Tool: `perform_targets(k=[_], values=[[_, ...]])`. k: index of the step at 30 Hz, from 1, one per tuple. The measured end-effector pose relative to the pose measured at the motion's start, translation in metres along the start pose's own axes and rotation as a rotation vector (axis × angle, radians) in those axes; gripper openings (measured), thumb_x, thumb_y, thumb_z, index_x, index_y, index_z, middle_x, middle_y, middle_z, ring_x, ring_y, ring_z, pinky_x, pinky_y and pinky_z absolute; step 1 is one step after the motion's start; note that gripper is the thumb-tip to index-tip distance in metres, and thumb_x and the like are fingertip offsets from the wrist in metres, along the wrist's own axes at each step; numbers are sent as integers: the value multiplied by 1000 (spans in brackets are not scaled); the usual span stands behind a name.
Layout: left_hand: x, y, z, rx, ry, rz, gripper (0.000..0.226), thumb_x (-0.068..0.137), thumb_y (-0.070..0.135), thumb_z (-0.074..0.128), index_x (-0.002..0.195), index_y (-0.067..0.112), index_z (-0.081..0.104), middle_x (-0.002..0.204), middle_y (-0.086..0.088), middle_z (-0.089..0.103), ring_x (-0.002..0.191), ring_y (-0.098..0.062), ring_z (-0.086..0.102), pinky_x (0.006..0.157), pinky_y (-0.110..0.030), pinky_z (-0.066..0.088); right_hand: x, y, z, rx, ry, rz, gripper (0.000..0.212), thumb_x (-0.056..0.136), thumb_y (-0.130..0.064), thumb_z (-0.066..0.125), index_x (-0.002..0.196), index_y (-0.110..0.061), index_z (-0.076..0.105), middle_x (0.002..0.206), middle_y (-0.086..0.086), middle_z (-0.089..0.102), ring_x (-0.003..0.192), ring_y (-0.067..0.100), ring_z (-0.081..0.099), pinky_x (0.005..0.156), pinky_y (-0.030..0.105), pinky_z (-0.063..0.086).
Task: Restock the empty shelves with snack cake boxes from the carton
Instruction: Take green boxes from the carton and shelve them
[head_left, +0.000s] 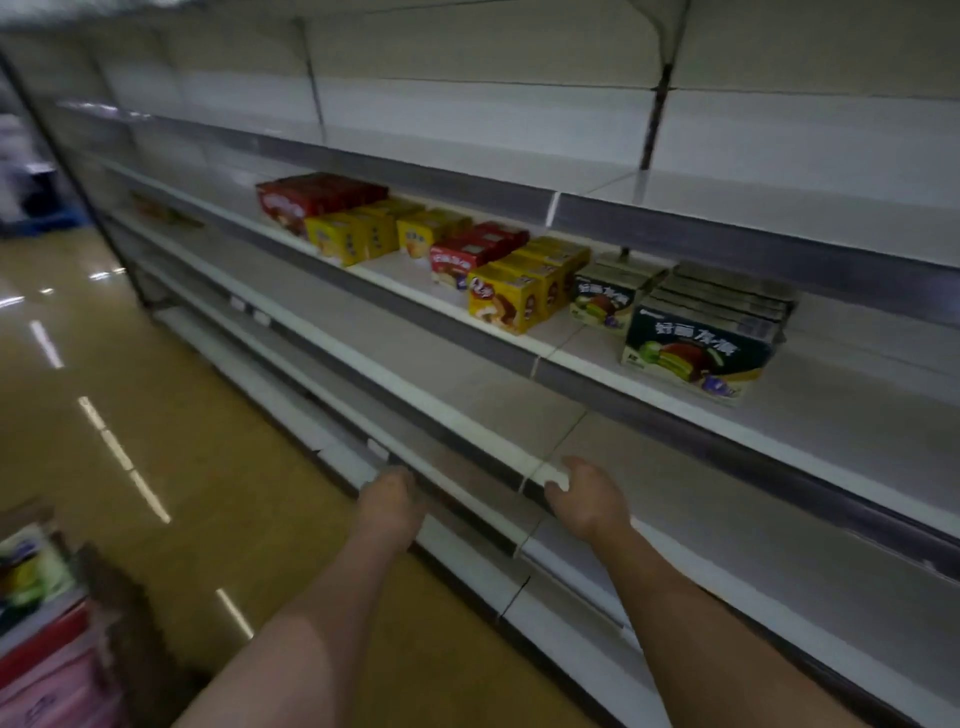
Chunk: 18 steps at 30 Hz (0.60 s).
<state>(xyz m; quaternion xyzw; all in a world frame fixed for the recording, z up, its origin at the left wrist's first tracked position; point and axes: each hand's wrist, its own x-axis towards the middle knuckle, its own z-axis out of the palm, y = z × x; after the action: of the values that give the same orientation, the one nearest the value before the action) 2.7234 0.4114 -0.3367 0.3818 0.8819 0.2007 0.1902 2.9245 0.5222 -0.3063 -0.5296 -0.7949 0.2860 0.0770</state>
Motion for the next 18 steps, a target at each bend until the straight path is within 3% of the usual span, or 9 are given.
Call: perform_targets(k=[7, 13, 16, 18], values=[[-40, -119, -27, 6, 84, -242, 45, 94, 24, 53, 137, 12, 47, 137, -10, 51, 125, -27, 48, 102, -32, 40, -12, -74, 79, -100, -254, -172, 50, 95, -36, 50, 134, -5, 49, 128, 13, 59, 113, 27, 58, 92, 32, 49], [-87, -221, -74, -2, 187, -428, 34, 91, 24, 53, 123, 17, 58, 128, -8, 55, 112, -25, 57, 92, -32, 47, -34, -170, 153, -144, -361, -348, 54, 95, -35, 49, 144, -15, 37, 140, 7, 50, 122, 25, 51, 98, 32, 45], [-108, -269, -101, -3, 218, -516, 28, 91, 27, 52, 117, 18, 58, 116, -6, 63, 104, -24, 60, 79, -31, 48, -51, -218, 188, -150, -406, -413, 45, 95, -30, 50, 136, -13, 45, 130, 8, 56, 113, 24, 57, 91, 32, 48], [-119, -304, -119, -12, 238, -561, 27, 91, 24, 52, 116, 16, 57, 116, -5, 63, 107, -24, 59, 81, -31, 48, -63, -250, 214, -154, -433, -453, 43, 94, -30, 51, 133, -13, 47, 127, 7, 58, 108, 23, 58, 90, 33, 49]])
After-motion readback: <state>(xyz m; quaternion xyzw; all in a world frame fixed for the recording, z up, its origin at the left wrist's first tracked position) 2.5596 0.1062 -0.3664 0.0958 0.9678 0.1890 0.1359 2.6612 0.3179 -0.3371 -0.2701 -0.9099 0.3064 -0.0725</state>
